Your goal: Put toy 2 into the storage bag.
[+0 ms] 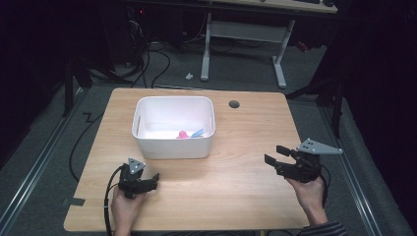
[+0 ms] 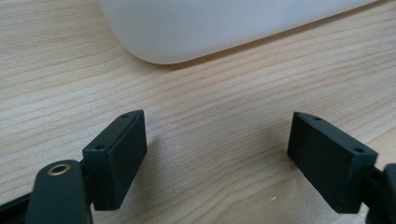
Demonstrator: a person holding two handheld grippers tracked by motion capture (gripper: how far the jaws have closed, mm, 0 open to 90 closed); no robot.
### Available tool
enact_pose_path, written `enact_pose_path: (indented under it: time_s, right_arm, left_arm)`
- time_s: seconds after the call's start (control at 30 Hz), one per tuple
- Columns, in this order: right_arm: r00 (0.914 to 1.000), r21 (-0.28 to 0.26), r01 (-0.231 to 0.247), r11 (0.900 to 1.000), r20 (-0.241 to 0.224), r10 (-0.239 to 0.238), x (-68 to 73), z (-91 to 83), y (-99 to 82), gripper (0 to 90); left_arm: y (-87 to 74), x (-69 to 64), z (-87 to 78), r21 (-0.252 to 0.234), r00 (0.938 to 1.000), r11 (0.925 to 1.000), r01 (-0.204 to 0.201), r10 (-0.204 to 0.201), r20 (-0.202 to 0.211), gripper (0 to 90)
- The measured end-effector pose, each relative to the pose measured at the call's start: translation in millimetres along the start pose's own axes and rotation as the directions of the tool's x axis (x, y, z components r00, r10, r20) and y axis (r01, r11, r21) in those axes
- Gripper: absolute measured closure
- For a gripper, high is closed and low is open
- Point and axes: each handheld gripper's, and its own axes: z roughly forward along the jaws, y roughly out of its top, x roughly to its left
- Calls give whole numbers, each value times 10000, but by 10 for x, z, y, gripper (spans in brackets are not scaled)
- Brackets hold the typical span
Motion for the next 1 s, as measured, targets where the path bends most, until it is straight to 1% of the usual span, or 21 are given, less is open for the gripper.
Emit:
enact_pose_path:
  time_s: [0.07, 0.23, 0.53, 0.57, 0.7, 1.0]
  right_arm:
    - [10000, 72, -67, 10000, 22, 66, 1, 38, -34, 377]
    - [9992, 77, -383, 9992, -117, 384, -27, 133, -123, 378]
    - [9978, 226, -612, 9979, -237, 617, -71, 275, -239, 379]
    - [9970, 272, -729, 9970, -239, 736, -70, 294, -253, 379]
    - [9958, 312, -852, 9959, -299, 862, -84, 358, -291, 382]
    - [9951, 698, -924, 9933, -288, 946, -76, 550, -366, 389]
  left_arm:
    - [0, -1, -1, 6, 10000, 10000, -6, 6, -6, 199]
    - [0, -2, -1, 10, 10000, 10000, -7, 7, -10, 198]
    - [-1, -3, -2, 12, 10000, 10000, -11, 11, -8, 198]
    - [-1, -3, -2, 13, 10000, 10000, -12, 12, -9, 198]
    - [-1, -3, -2, 17, 10000, 10000, -23, 23, -8, 197]
    - [-1, -4, -2, 16, 10000, 10000, -23, 23, -6, 197]
